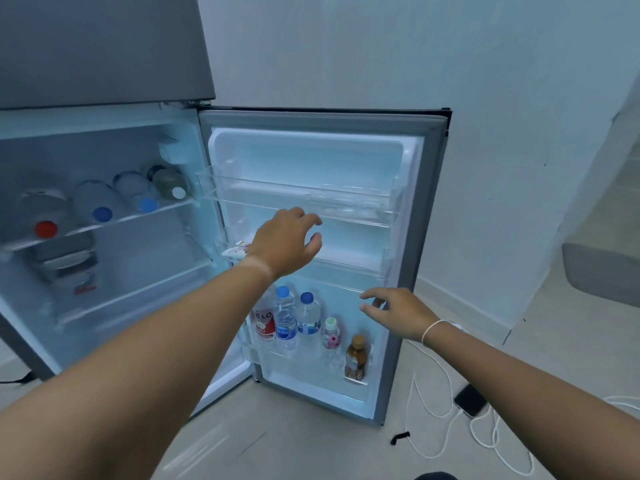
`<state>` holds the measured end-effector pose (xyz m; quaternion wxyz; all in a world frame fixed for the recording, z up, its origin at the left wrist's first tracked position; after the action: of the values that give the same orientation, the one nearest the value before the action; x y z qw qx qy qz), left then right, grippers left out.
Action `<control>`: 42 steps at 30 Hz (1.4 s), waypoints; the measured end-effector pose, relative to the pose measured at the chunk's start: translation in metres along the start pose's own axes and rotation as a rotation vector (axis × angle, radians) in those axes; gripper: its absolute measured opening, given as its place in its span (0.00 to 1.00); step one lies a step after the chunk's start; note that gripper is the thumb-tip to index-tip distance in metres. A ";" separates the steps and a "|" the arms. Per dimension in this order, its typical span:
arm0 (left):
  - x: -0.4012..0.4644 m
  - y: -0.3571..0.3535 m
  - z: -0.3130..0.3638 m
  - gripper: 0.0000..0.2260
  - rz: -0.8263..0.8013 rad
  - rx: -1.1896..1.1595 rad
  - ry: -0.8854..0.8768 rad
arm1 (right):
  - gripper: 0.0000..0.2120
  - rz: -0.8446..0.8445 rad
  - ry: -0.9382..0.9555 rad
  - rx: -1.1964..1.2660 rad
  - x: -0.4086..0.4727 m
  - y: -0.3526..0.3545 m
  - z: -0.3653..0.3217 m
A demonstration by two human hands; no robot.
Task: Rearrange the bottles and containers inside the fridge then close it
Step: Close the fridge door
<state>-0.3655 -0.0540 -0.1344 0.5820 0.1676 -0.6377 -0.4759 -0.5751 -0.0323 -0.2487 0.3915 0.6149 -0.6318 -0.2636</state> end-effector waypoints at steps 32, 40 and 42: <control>0.129 0.002 0.186 0.34 -0.045 0.279 -0.097 | 0.34 0.258 -0.182 0.799 0.070 0.115 0.028; 0.104 0.017 0.176 0.34 0.016 0.156 -0.097 | 0.33 0.272 -0.180 0.846 0.040 0.103 0.018; 0.095 0.024 0.173 0.34 0.060 0.135 -0.097 | 0.29 0.330 -0.180 0.849 0.028 0.100 0.015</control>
<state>-0.5381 -0.0435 -0.0371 0.5519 0.1642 -0.7005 -0.4215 -0.6432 -0.0517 -0.1708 0.0853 0.5865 -0.8048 0.0319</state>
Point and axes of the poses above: each hand's wrist, its own x-axis towards the middle knuckle, its own y-axis out of the back of the hand, z = x × y, the point moved 2 cm from there along x, towards the middle knuckle, and after that the axes turned 10 degrees about z, right-handed, at the moved point
